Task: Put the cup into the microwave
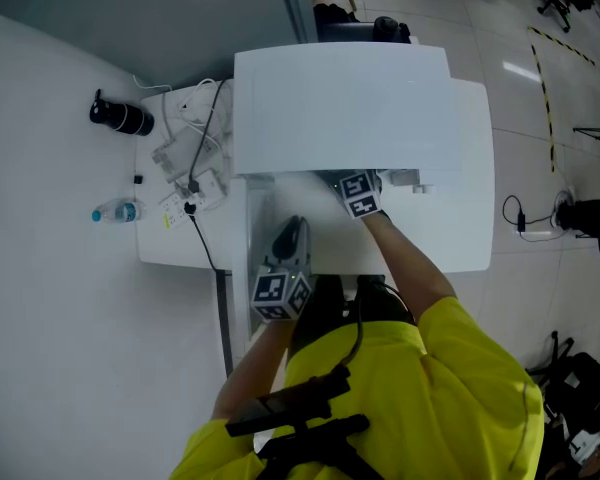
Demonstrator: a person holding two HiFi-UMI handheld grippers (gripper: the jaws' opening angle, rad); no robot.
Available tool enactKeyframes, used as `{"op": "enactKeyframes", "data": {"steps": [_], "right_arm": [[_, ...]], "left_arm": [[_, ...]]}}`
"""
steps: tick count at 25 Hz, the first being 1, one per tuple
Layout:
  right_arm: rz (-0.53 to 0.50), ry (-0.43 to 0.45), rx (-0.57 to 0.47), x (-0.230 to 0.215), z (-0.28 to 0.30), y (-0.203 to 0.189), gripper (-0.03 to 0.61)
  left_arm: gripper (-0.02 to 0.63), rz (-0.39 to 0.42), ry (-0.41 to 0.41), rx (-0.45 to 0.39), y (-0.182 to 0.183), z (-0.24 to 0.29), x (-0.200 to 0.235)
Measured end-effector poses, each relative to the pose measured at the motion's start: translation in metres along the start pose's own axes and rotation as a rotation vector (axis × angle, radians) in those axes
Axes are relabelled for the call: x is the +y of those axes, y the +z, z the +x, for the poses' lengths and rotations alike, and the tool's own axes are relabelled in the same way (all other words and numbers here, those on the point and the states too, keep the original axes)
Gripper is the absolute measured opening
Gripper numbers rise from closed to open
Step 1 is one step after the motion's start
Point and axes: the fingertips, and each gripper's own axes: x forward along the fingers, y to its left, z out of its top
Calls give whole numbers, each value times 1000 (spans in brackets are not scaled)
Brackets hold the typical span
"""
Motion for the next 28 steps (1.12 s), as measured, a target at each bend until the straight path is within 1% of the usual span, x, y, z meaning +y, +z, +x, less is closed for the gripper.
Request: {"op": "enactKeyframes", "data": {"steps": [2, 4, 6, 8, 9, 10, 11, 12, 13, 14, 15, 16, 17, 18, 19, 20, 21, 22, 23, 28], "right_arm": [[17, -4, 6, 4, -16, -5, 551], [56, -2, 7, 15, -41, -9, 551], [97, 20, 6, 31, -76, -11, 551], [150, 54, -7, 47, -116, -3, 549], [169, 70, -23, 53, -138, 6, 535], [183, 85, -44, 59, -159, 20, 497], [192, 100, -68, 63, -180, 36, 492], [193, 113, -94, 67, -201, 54, 468], [187, 124, -121, 69, -220, 72, 412], [178, 130, -149, 70, -238, 89, 400], [172, 129, -179, 69, -254, 104, 365], [168, 122, -209, 67, -269, 119, 300], [169, 112, -237, 64, -282, 131, 288], [175, 96, -261, 60, -295, 142, 257], [184, 76, -280, 56, -306, 151, 171], [194, 55, -293, 53, -315, 158, 118], [203, 36, -300, 50, -323, 163, 95], [211, 20, -302, 48, -330, 166, 19], [220, 9, -302, 47, -336, 168, 2], [244, -18, -305, 46, -356, 173, 2]], "left_arm": [[43, -3, 0, -3, 1, 1, 1], [43, 0, 4, -6, 3, 0, 1], [43, 9, 1, -10, 6, -2, 0], [43, 10, -11, -18, 14, -7, -4], [43, 9, -20, -24, 19, -11, -7], [44, 9, -30, -31, 24, -16, -10], [44, 10, -39, -39, 30, -21, -13], [43, 11, -50, -49, 36, -27, -18], [43, 15, -61, -61, 43, -34, -22], [43, 20, -74, -73, 51, -40, -28], [44, 26, -87, -86, 58, -47, -33], [43, 31, -100, -99, 66, -53, -39], [43, 34, -112, -111, 72, -60, -44], [43, 37, -123, -123, 79, -67, -49], [43, 41, -134, -133, 84, -72, -54], [43, 44, -147, -144, 90, -78, -60], [44, 47, -160, -155, 95, -83, -65], [43, 50, -172, -162, 99, -88, -70], [43, 54, -181, -168, 102, -92, -73], [44, 33, -211, -199, 119, -108, -91]]}}
